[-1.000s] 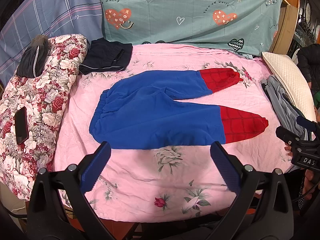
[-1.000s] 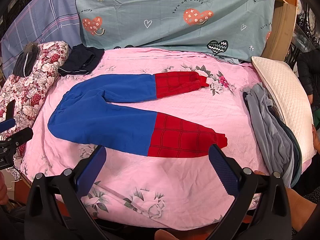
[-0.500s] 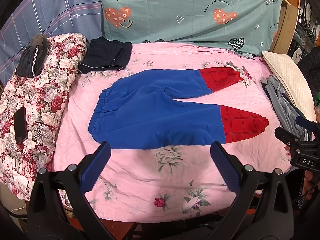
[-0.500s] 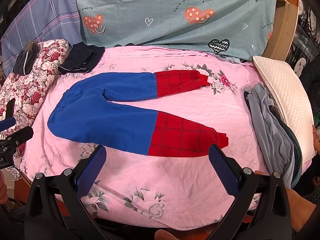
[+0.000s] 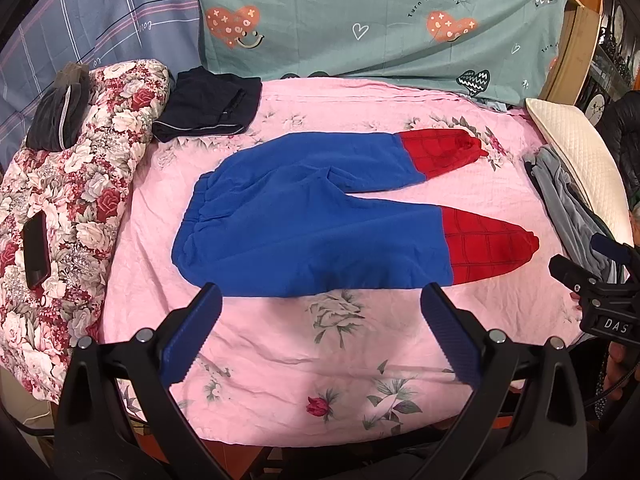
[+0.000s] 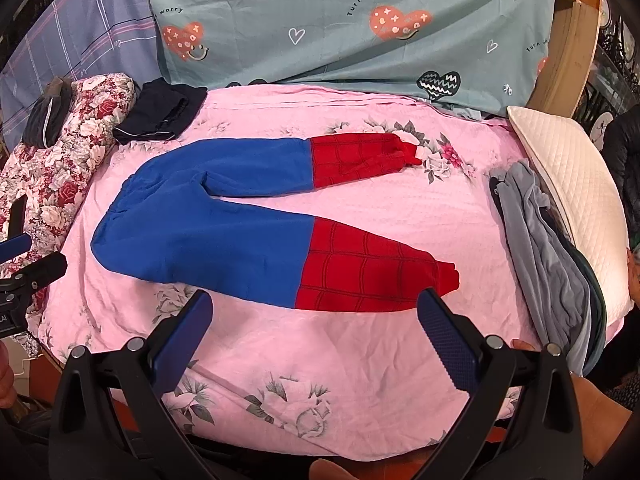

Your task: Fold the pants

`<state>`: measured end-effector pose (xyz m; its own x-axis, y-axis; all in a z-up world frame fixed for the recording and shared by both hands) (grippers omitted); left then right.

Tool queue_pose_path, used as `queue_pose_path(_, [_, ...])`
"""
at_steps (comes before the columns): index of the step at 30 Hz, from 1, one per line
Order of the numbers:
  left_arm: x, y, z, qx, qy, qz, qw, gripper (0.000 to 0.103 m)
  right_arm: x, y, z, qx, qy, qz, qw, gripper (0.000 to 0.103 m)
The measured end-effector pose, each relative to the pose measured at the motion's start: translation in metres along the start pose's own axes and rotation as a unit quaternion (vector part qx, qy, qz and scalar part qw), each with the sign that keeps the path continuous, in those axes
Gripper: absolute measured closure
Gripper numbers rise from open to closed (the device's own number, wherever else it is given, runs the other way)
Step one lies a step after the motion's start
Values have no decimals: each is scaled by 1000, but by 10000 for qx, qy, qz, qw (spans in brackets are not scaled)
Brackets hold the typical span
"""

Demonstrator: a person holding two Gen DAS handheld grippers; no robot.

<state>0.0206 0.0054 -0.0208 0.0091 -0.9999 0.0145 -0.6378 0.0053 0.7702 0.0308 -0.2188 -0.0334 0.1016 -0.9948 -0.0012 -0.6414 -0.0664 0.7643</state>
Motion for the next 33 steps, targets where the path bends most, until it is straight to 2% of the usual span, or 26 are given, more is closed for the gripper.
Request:
queue_pose_path(14, [-6,-33,0,-300,41,-9,9995,2,12,-27,2,-290,-117,108,9995,1])
queue_pose_path(20, [-41,-72,10,-520,202,-496,9972,2,44,-55,11,-529,-520,271,9969,1])
queue_pose_path(23, [-73,-94,20,-682,429,-741,9940,2,75,-76,22,-573,-942,332,9934,1])
queue_pose_path(28, [-119,-128,31,-743,917,-863,9893,2,130,-115,44,-795,-2026,198,9758,1])
queue_pose_path(33, [-125,-152,31,-883,993,-798,9879,2,150,-146,49,-816,-2651,149,9607,1])
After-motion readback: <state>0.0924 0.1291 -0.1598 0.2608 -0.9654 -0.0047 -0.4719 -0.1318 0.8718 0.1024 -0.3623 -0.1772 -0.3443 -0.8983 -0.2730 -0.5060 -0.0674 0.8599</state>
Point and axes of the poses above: each gripper's, at about its wrist camera, not at the fingertips, and y roughly against the way its jaws point, x to its right, z to its underside, the point moved 1 cm from there along -y, roughly the way its jaws point, and after that the axes turned 4 degrees about x, right-handed, at the moved point
